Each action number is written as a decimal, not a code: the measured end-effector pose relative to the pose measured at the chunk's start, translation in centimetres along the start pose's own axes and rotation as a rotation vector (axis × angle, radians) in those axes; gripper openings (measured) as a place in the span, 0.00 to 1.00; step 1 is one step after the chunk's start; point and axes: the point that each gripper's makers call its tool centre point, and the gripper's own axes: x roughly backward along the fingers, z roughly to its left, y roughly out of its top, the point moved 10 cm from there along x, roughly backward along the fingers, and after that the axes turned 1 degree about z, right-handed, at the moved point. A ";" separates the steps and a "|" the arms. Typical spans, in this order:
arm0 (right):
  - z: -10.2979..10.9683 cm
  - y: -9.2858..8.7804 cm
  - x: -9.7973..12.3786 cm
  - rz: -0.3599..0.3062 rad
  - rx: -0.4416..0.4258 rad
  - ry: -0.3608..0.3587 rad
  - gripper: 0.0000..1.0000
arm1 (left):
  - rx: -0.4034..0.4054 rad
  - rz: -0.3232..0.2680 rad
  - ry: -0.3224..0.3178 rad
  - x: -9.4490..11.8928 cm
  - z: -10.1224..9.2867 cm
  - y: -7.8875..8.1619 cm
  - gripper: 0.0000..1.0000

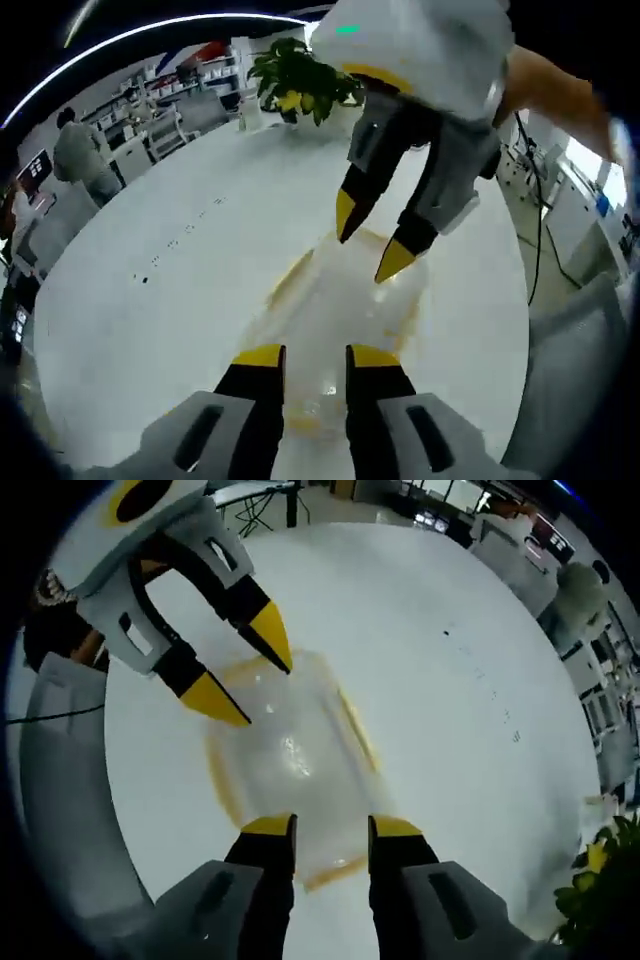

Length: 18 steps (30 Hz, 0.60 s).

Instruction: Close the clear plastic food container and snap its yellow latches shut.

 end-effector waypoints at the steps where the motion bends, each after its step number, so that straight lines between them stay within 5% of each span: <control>1: -0.2 0.2 -0.1 -0.009 -0.002 0.001 0.22 | -0.008 -0.001 0.003 -0.1 0.0 0.0 0.17; 8: 0.0 1.5 -0.2 -0.093 0.030 -0.003 0.00 | -0.049 -0.021 -0.014 -0.9 -0.5 0.3 0.06; 13: -0.7 2.6 -0.9 -0.135 0.002 0.008 0.00 | 0.023 -0.045 -0.078 -1.4 -0.5 0.3 0.00; 18: -0.7 3.0 -1.7 -0.137 0.014 0.027 0.00 | 0.003 -0.040 -0.096 -1.6 -0.6 0.2 0.00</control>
